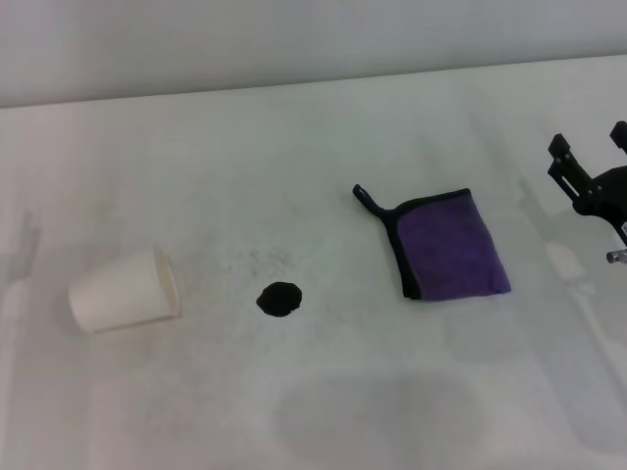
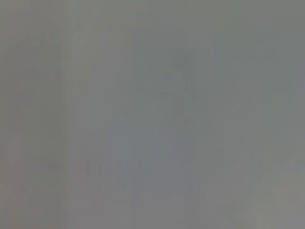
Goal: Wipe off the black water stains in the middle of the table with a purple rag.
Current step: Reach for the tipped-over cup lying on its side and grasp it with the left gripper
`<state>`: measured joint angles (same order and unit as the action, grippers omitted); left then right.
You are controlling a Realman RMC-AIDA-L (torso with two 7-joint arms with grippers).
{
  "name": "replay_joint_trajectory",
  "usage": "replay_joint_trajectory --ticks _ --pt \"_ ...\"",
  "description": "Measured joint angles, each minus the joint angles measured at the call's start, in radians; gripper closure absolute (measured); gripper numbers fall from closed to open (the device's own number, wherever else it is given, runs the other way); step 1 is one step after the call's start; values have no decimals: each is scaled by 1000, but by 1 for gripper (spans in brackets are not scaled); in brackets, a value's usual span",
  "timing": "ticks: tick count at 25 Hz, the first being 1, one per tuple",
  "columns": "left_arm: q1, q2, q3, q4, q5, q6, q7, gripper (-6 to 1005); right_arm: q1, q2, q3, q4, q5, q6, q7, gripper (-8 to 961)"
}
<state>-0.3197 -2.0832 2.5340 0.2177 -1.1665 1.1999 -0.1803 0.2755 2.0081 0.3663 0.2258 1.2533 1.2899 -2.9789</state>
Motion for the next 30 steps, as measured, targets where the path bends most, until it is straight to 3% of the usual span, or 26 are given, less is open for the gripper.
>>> replay_joint_trajectory --ticks 20,25,30 --pt "13 -2 5 0 2 0 5 153 -12 0 -1 -1 0 -2 39 109" --pt "-18 0 10 6 11 1 6 153 -12 0 -1 -1 0 -8 40 109" --pt "-75 10 28 9 126 7 -82 154 -12 0 -1 -3 0 -9 40 109"
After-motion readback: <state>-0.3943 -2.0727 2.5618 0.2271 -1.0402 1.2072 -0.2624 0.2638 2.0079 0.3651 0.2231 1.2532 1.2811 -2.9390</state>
